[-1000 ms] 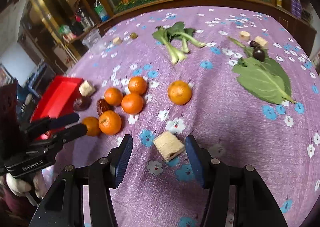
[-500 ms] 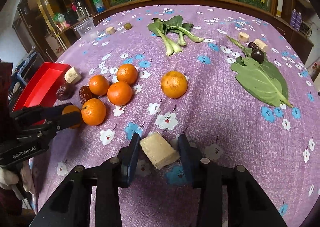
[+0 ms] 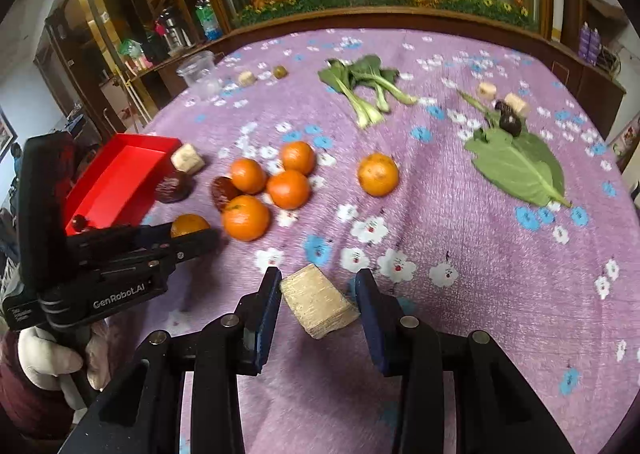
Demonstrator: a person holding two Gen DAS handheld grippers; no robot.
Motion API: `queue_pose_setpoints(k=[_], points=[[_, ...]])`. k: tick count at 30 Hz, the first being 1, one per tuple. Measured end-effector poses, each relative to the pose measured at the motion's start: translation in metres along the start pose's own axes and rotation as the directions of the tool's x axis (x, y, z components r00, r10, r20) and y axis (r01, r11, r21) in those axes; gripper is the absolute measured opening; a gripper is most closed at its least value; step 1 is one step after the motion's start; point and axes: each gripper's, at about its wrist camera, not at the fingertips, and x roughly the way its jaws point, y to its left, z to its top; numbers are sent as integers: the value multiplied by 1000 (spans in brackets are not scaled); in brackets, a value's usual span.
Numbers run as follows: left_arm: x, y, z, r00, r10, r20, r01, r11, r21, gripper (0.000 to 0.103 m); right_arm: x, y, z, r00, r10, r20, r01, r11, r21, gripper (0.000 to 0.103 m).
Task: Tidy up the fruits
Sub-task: 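Carry the orange and beige cube into the red tray and open both tools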
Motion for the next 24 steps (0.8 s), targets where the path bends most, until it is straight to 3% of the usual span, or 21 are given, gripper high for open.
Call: queue_pose_setpoints(k=[4, 9, 16, 24], points=[[-50, 29, 1, 996, 13, 85, -6, 997, -83, 33, -20, 25, 10, 999, 17, 35, -16, 999, -44, 42], [-104, 94, 11, 978, 114, 173, -79, 977, -196, 33, -25, 75, 33, 994, 103, 43, -97, 989, -113, 42], [-102, 187, 28, 958, 262, 115, -218, 928, -303, 33, 32, 169, 74, 958, 284, -45, -287, 939, -190, 42], [-76, 231, 28, 955, 293, 36, -265, 904, -336, 33, 120, 231, 83, 920, 355, -165, -383, 905, -184, 43]])
